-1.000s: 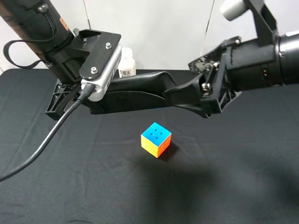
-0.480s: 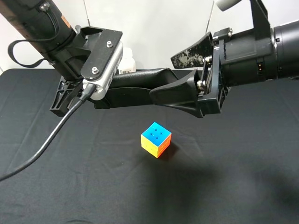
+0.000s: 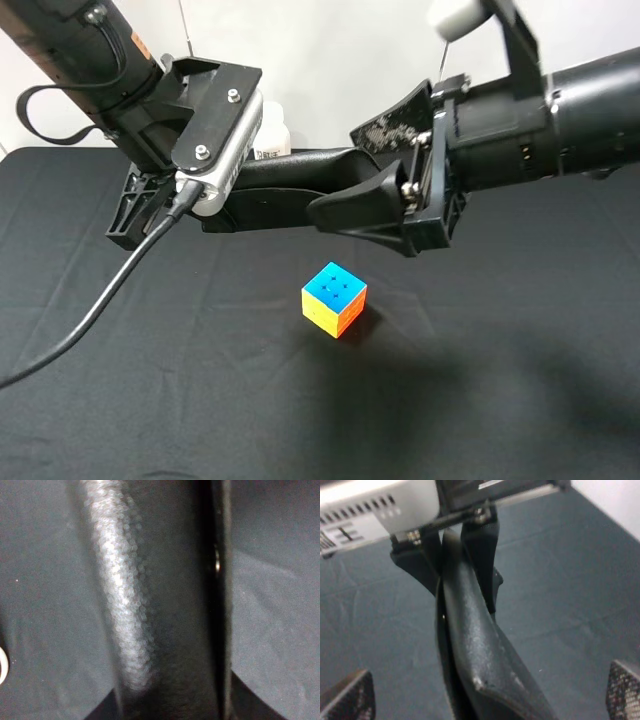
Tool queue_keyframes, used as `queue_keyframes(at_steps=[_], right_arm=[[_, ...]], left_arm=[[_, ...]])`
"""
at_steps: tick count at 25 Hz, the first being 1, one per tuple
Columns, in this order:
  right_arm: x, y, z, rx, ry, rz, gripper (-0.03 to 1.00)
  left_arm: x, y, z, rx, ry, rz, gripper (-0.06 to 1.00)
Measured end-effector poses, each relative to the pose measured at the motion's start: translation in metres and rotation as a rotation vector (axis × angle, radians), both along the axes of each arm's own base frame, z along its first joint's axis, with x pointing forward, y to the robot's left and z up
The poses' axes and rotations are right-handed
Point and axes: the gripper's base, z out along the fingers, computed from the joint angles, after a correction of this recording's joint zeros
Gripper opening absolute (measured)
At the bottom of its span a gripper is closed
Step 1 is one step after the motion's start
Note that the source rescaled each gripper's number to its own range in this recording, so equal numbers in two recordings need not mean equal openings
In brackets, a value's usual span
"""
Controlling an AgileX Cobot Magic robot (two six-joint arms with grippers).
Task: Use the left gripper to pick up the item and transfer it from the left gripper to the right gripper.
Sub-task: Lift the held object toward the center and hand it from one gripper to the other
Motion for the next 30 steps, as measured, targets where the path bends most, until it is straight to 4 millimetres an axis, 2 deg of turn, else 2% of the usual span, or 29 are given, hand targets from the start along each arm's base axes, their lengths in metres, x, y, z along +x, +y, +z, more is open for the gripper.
queue_keyframes(at_steps=[21, 28, 29, 30], right_arm=[[0.013, 0.020, -0.026, 0.082, 0.055, 0.117, 1.00], [0.014, 0.022, -0.026, 0.102, 0.054, 0.125, 1.00], [0.014, 0.022, -0.025, 0.106, 0.055, 0.123, 0.98], [0.014, 0.022, -0.025, 0.111, 0.054, 0.119, 0.87]], left_arm=[[0.001, 0.000, 0.000, -0.004, -0.009, 0.000, 0.01], [0.001, 0.000, 0.000, -0.004, -0.009, -0.001, 0.01], [0.001, 0.000, 0.000, -0.004, -0.009, -0.001, 0.01], [0.001, 0.000, 0.000, -0.004, -0.009, -0.001, 0.01]])
